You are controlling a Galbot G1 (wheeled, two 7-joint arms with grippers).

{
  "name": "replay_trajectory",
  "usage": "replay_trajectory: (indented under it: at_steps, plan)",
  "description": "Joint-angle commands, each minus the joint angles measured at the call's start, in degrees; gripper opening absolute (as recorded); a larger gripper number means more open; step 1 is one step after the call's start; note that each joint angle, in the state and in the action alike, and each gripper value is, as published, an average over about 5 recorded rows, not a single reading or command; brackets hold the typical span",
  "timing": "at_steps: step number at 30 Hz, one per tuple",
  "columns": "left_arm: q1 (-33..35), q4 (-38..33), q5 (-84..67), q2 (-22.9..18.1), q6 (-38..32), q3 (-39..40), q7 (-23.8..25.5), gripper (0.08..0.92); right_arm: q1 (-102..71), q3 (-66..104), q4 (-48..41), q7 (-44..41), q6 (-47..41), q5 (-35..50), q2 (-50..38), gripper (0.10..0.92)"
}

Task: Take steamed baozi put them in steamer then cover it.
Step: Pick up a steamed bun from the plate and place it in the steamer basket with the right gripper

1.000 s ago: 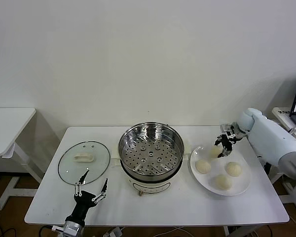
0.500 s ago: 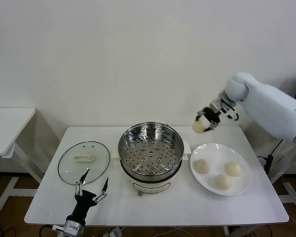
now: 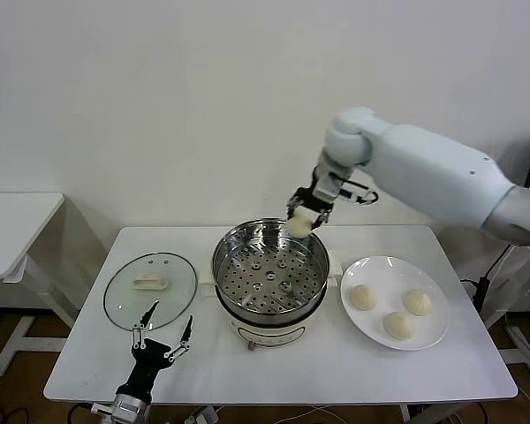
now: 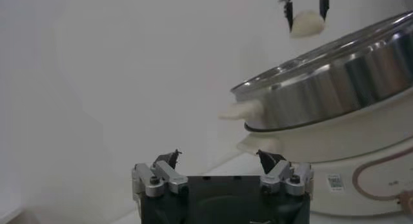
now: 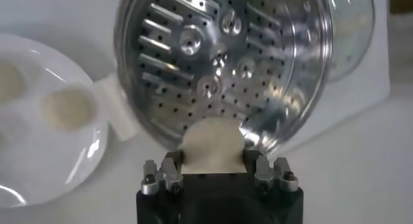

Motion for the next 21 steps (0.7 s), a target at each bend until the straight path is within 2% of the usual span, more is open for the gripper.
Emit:
replay_trajectory:
  at_steps: [1, 15, 21]
  plan:
    - [0.0, 0.1, -0.1, 0.1, -0.2, -0.1, -0.1, 0.823, -4.9, -0.7, -5.8, 0.5, 3.0, -6.9, 9.2, 0.645]
    - [-0.2, 0.9, -0.2, 0.3, -1.0, -0.5, -0.2, 0.823, -9.7, 2.0, -15.2, 1.2, 4.7, -13.3, 14.2, 0.65]
    - [-0.3, 1.0, -0.5, 0.3, -1.2, -0.5, -0.3, 0.823, -9.8, 2.5, -15.0, 1.4, 4.7, -13.4, 14.3, 0.71]
